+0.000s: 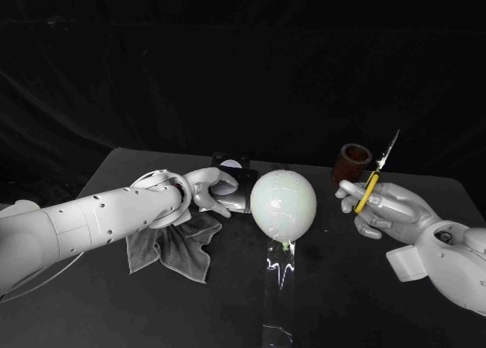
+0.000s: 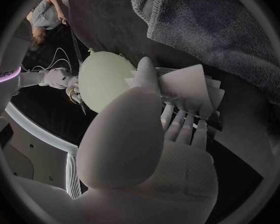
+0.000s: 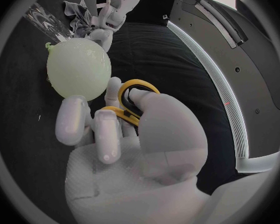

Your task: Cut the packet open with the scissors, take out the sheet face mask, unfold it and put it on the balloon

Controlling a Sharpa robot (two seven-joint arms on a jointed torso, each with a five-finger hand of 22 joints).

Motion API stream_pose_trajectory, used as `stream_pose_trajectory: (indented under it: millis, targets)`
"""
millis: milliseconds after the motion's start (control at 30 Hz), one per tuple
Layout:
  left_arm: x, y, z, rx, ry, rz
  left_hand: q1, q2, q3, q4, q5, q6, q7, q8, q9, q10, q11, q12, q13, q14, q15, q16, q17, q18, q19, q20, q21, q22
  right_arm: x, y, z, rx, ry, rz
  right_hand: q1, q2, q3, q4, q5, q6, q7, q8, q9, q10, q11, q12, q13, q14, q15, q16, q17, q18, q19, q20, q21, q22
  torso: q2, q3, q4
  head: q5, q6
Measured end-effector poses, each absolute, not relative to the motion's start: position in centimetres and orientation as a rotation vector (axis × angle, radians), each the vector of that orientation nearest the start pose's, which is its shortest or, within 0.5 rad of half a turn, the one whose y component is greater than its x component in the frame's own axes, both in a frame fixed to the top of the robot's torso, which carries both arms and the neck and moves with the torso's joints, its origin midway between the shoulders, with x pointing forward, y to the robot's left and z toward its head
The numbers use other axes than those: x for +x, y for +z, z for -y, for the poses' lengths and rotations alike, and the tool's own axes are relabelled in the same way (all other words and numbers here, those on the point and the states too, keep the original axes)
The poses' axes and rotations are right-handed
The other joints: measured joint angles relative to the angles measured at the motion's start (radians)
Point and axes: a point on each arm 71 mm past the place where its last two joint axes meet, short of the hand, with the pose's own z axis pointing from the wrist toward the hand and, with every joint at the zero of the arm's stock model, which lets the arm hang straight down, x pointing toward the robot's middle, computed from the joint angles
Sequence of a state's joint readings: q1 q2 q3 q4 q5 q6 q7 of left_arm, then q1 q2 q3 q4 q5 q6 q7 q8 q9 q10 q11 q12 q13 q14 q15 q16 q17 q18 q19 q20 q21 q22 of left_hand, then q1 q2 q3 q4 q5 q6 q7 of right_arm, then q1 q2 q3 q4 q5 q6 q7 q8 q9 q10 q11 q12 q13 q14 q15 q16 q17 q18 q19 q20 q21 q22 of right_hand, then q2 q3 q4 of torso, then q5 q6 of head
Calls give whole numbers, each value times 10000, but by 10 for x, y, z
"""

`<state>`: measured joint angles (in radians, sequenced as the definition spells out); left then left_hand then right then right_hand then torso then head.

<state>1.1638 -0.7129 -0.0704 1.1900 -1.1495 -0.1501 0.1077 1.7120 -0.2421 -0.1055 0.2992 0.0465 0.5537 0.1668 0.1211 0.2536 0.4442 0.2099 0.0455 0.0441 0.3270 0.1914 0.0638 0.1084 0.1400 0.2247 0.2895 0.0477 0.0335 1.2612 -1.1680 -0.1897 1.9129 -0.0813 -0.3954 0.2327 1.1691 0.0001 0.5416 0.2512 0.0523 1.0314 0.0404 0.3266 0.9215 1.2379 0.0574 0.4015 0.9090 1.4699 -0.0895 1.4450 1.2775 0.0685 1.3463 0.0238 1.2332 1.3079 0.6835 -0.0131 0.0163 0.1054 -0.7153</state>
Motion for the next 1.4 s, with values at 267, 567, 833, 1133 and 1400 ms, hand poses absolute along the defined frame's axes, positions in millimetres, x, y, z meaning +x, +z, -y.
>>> stream_pose_trajectory:
  millis: [267,567,833,1133,1400]
  targets:
    - [525,-240,-227,-590,-7888,-18915,-11,-87,-186,28,0,-76,-5,0,-22,-99,-6,0,-10,-56,50,-14,-30,3,-55,16,-34,-7,396,-184,249,11573,13595,-16570,1,-1,-1,-1,0,6,-6,0,7,0,0,2,-6,2,2,17,3,-4,0,0,0,-6,4,0,-8,11,-12]
    - [525,-240,-228,-721,-7941,-18946,-12,58,-142,-16,0,-76,-5,0,-6,-60,32,1,-10,-72,34,-22,-34,3,-108,-34,-66,-24,396,-184,249,11537,13585,-16576,2,-1,-12,-11,0,5,-6,0,6,0,0,3,1,4,4,18,2,-10,0,0,0,-2,12,-2,-12,21,-29]
    - [526,-239,-229,-1010,-8080,-19014,-67,185,-125,1,0,58,18,-1,34,52,66,0,-3,-73,32,-32,-19,3,-140,-41,-105,-24,396,-185,249,11497,13562,-16577,27,-2,-13,-12,0,1,-2,0,3,0,0,3,0,5,5,18,-7,-13,0,0,0,2,10,-2,-14,22,-54]
    - [528,-237,-232,-1807,-8481,-19216,-119,525,-126,1,0,379,53,142,181,409,65,-2,57,3,108,-69,8,5,-155,-54,-136,-23,397,-185,251,11447,13511,-16567,40,-14,-53,-52,0,-3,2,0,0,0,0,3,9,6,6,19,5,-31,0,0,-39,0,4,-2,-16,12,-58]
    - [529,-236,-235,-2310,-8782,-19402,-119,525,-126,1,0,381,55,142,184,424,81,-1,46,3,107,-70,9,5,-159,-54,-134,-25,397,-185,252,11410,13465,-16560,56,2,-54,-52,0,-5,4,0,0,0,0,3,9,8,8,19,24,83,0,0,-39,-6,4,-2,-12,5,-65]
